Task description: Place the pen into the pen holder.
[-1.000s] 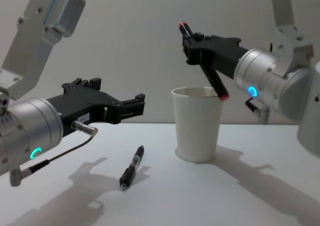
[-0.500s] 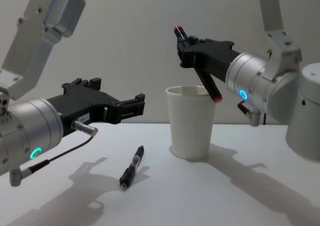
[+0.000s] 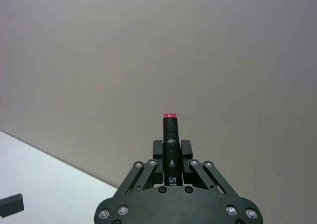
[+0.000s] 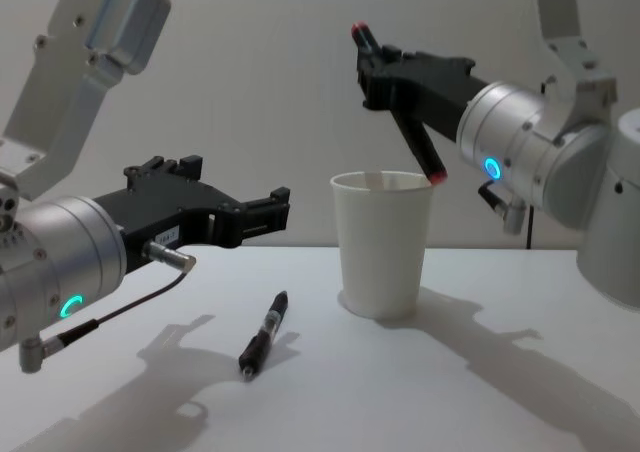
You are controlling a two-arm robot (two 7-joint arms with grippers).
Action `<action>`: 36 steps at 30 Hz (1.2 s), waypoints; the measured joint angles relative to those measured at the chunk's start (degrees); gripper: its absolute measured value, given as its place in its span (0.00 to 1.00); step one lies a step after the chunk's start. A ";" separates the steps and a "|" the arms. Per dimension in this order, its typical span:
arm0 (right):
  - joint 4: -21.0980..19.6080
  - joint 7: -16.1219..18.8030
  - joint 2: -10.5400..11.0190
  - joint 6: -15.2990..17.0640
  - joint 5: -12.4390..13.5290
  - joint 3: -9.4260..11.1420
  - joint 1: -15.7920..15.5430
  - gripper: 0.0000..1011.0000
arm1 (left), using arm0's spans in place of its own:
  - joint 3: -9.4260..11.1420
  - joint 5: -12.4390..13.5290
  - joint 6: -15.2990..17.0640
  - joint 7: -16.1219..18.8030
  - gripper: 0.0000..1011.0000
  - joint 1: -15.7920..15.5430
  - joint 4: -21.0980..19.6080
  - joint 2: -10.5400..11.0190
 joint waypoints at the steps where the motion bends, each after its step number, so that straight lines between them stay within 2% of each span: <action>1: -0.17 -0.09 -0.02 -0.24 -0.03 0.03 -0.04 0.20 | 0.00 0.00 0.00 0.00 0.99 0.00 0.00 0.00; 7: -0.96 -0.96 -0.34 -2.04 -0.98 0.09 -0.28 0.20 | 0.00 0.00 0.00 0.00 0.99 0.00 0.00 0.00; 8: -0.97 -1.80 -0.52 -3.46 -2.07 0.02 -0.30 0.20 | 0.00 0.00 0.00 0.00 0.99 0.00 0.00 0.00; 19: 2.23 -5.63 -1.13 -9.33 -7.45 -0.94 0.26 0.20 | 0.00 0.00 0.00 0.00 0.99 0.00 0.00 0.00; 28: 5.55 -7.91 -1.76 -12.19 -10.91 -1.53 1.13 0.20 | 0.00 0.00 0.00 0.00 0.99 0.00 0.00 0.00; 36: 7.91 -8.77 -2.47 -13.33 -12.04 -1.38 2.10 0.20 | 0.00 0.00 0.00 0.00 0.99 0.00 0.00 0.00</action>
